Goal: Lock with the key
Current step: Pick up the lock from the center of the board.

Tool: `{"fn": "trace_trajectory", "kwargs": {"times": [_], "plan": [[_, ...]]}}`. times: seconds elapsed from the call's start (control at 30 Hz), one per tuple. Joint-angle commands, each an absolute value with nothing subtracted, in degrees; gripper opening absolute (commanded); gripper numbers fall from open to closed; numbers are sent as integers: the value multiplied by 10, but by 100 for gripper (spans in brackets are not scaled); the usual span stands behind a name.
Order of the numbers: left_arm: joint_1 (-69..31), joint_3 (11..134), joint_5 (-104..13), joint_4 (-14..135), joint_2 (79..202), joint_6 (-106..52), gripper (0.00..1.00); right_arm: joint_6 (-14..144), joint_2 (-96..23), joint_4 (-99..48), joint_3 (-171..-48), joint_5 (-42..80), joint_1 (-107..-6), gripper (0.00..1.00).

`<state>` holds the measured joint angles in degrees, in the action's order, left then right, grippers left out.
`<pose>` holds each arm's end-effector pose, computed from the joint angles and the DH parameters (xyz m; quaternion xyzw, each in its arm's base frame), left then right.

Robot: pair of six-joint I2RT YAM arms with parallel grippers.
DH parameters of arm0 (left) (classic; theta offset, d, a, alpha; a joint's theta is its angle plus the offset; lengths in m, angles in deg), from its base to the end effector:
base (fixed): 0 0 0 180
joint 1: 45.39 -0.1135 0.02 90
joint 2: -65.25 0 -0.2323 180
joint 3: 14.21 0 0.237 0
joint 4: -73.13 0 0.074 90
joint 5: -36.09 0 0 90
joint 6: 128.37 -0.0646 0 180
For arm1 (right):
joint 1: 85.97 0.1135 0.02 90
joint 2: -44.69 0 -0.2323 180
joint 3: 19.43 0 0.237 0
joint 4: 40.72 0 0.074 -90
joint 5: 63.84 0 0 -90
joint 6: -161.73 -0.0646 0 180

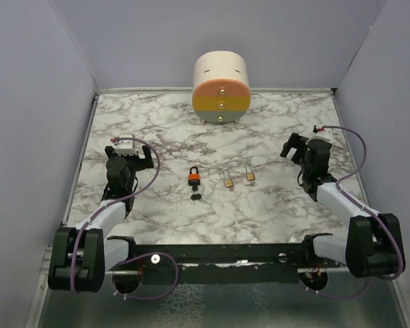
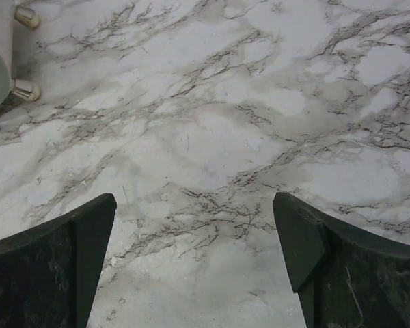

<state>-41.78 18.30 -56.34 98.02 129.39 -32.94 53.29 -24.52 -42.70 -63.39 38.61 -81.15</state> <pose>0.2577 -0.0135 0.1820 -0.0260 0.7470 -0.0365 0.6634 0.2780 0.0095 0.1754 0.1577 0.8173 0.0215 0.5538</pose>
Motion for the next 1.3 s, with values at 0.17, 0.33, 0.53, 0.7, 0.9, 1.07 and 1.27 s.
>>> {"fn": "trace_trajectory", "kwargs": {"times": [0.17, 0.33, 0.53, 0.7, 0.9, 1.07, 1.27], "plan": [[-417, 182, -587, 1002, 1287, -329, 99, 528, -259, -429, -635, 407, -809, 100], [-417, 184, -589, 1002, 1292, -327, 99, 510, -255, -437, -634, 392, -809, 100], [-417, 171, -635, 1011, 1284, -321, 99, 488, -250, -453, -630, 353, -809, 100], [-417, 151, -636, 1037, 1268, -320, 99, 460, -234, -457, -619, 338, -809, 100], [-417, 158, -632, 1043, 1287, -317, 99, 507, -225, -473, -612, 281, -809, 100], [-417, 168, -615, 1043, 1304, -317, 99, 528, -213, -467, -613, 228, -808, 85], [-417, 169, -609, 1047, 1306, -313, 99, 568, -206, -437, -633, 302, -707, 79]]}}
